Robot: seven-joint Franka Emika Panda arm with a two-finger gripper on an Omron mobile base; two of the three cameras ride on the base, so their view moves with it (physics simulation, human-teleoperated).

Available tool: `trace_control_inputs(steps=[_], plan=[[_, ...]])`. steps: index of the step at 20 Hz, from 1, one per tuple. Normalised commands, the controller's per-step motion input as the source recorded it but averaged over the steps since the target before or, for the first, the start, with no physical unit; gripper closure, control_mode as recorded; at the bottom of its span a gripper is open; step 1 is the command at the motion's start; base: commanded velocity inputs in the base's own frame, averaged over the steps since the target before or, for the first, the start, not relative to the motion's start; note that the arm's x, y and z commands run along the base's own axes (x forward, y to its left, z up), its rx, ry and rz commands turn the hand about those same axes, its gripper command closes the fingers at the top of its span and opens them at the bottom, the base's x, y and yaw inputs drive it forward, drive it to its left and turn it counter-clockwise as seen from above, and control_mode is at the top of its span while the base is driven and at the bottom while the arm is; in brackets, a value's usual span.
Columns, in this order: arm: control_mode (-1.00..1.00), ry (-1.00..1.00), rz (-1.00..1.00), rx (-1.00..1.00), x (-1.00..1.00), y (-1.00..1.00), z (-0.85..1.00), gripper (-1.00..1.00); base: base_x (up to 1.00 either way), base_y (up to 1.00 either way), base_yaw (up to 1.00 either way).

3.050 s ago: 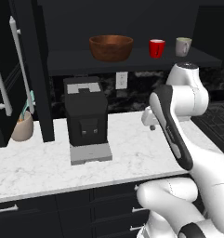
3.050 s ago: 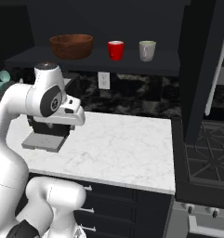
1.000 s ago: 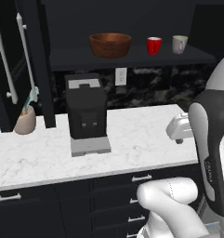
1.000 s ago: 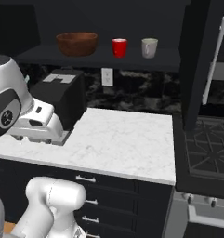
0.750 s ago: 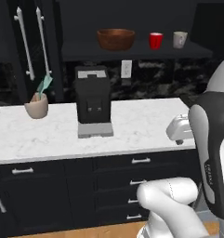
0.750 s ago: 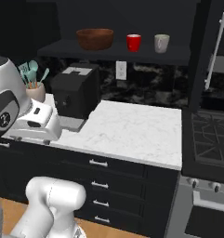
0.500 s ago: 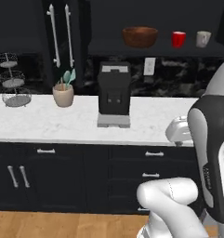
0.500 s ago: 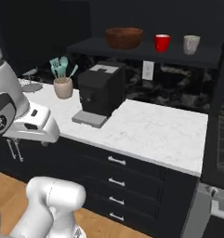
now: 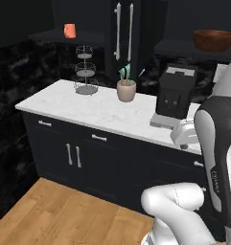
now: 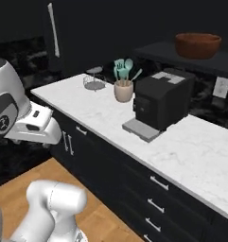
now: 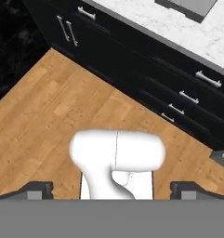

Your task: Gather all objects into one cabinet and sort the glasses and bowls to opposite sides.

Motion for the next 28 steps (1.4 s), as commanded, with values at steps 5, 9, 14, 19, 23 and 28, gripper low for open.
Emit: trace_control_inputs(steps=[5,9,14,19,23,28], plan=[[1.00,0.00,0.00,0.00,0.00,0.00,0.00,-1.00,0.23,0.91,0.27],[1.00,0.00,0.00,0.00,0.00,0.00,0.00,-1.00,0.39,1.00,0.02],[1.00,0.00,0.00,0.00,0.00,0.00,0.00,-1.00,0.64,0.95,-0.07],[1.00,0.00,0.00,0.00,0.00,0.00,0.00,-1.00,0.34,0.63,-0.33],[1.00,0.00,0.00,0.00,0.00,0.00,0.00,-1.00,0.28,0.50,-0.44],[1.00,0.00,0.00,0.00,0.00,0.00,0.00,-1.00,0.22,0.44,-0.45]])
